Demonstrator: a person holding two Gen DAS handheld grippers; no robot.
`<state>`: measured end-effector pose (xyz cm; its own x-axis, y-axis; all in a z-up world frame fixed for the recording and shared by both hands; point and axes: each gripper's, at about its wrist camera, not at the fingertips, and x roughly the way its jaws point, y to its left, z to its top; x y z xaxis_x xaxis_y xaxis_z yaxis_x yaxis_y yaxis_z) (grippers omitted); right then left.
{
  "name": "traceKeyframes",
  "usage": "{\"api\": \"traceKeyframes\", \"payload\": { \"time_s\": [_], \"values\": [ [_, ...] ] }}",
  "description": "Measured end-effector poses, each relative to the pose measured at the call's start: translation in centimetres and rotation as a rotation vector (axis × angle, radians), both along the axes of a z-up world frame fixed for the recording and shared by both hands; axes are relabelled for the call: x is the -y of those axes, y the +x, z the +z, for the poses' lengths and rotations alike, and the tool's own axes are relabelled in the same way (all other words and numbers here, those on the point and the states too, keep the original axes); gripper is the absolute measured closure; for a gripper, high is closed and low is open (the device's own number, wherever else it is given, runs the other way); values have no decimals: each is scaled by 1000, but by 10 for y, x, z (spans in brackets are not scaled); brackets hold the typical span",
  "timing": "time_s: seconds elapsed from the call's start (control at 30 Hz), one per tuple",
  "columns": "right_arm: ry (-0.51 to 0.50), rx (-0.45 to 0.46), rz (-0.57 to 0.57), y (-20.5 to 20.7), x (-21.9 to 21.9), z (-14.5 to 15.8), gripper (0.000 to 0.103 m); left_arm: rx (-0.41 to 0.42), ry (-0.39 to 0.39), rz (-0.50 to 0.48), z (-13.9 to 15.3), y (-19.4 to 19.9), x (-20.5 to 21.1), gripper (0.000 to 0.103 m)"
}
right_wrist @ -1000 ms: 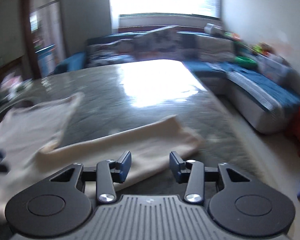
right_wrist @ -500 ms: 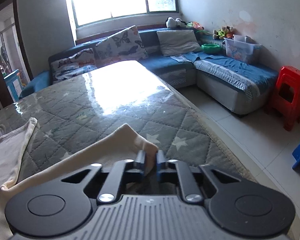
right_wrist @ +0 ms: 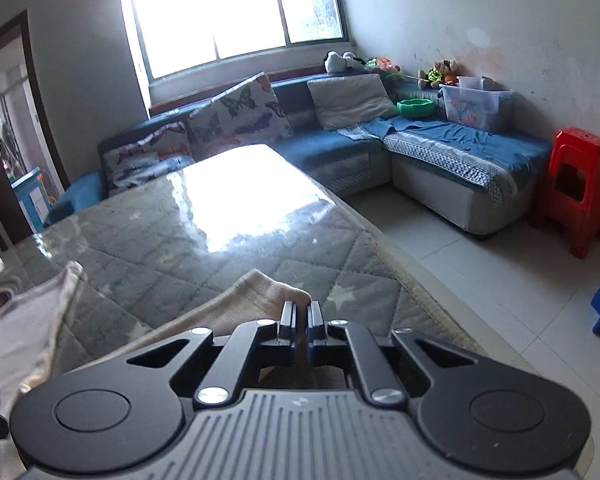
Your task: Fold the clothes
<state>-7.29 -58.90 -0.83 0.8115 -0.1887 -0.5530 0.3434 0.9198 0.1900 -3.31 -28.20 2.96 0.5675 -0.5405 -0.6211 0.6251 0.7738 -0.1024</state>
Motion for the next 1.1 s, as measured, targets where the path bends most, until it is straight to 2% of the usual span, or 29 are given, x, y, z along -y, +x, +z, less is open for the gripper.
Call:
{"api": "traceKeyframes", "payload": {
  "time_s": [0.3, 0.47, 0.57, 0.8, 0.93, 1.1],
  "values": [
    [-2, 109, 68, -13, -12, 42, 99, -66, -66, -10, -12, 17, 8, 61],
    [-42, 184, 149, -28, -35, 79, 99, -93, -127, 3, -10, 14, -6, 60],
    [-77, 222, 201, -36, -52, 101, 99, -87, -158, 27, -1, 8, -26, 60],
    [-113, 270, 363, -46, -105, 138, 99, -46, -144, 162, 10, -8, -105, 58],
    [-121, 270, 506, -42, -151, 146, 99, -48, -136, 251, 10, -17, -151, 57],
    [-106, 238, 687, -33, -211, 142, 99, -51, -139, 321, 6, -34, -178, 55]
  ]
}}
